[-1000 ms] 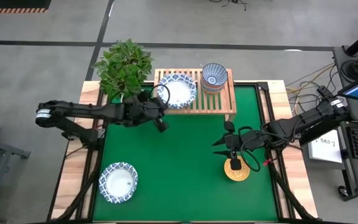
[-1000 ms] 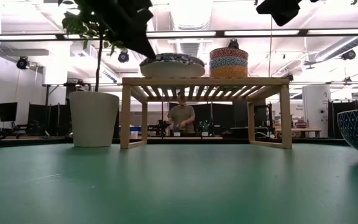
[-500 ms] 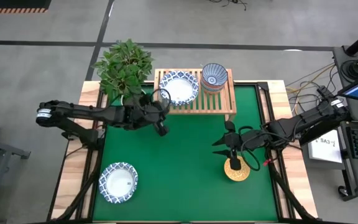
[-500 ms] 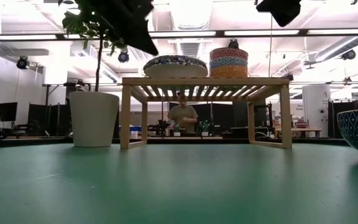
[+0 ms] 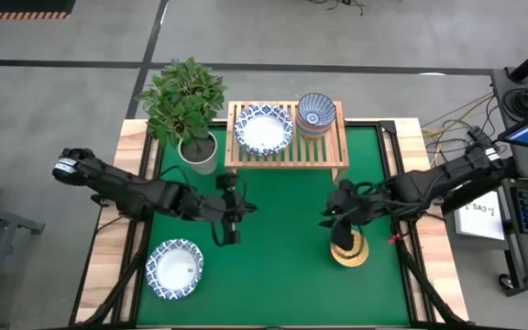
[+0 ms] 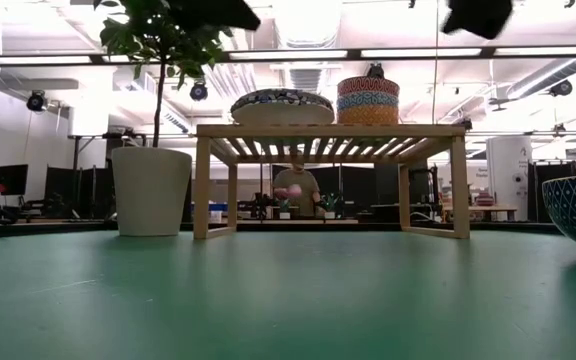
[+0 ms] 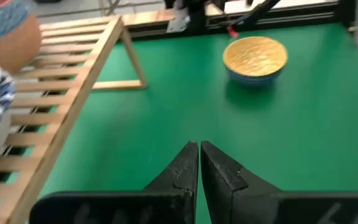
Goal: Place and stack bowls onto a shelf
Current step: Stack the light orange bowl on top of the blue bowl on the shelf
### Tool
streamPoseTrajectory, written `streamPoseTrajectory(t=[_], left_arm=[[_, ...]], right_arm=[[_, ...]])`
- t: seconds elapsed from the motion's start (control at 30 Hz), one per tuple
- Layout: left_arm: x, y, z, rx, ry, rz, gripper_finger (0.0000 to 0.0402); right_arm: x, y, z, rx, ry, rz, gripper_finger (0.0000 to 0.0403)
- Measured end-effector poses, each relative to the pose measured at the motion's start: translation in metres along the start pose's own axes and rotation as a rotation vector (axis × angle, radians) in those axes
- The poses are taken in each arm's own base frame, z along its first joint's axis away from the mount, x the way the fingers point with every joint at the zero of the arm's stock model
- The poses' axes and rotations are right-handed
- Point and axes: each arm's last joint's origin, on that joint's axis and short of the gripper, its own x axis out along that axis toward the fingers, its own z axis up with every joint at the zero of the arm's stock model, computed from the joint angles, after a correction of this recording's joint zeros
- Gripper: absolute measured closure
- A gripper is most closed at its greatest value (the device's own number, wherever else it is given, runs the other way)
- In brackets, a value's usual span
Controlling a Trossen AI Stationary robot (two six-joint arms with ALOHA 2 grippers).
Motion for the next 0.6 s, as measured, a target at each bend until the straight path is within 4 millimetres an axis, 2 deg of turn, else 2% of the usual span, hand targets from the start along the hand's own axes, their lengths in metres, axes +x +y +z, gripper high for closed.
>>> streamPoseTrajectory(t=[0.27,0.43,0.6], left_arm=[[-0.002,-0.004,0.001,0.001,-0.013,0.012,0.0402],[0.000,-0.005,-0.005,-0.026,0.002,0.012,0.0402],[0.005,-0.007,-0.013,-0.020,0.020,0.013,0.0402]], right_arm=[[0.038,0.016,-0.011,0.292,0.480,-0.033,0.0271],[0.072,0.021,-0.029,0.445,0.619,-0.153,0.0271],[0.102,0.024,-0.038,0.458,0.678,-0.239,0.0271]])
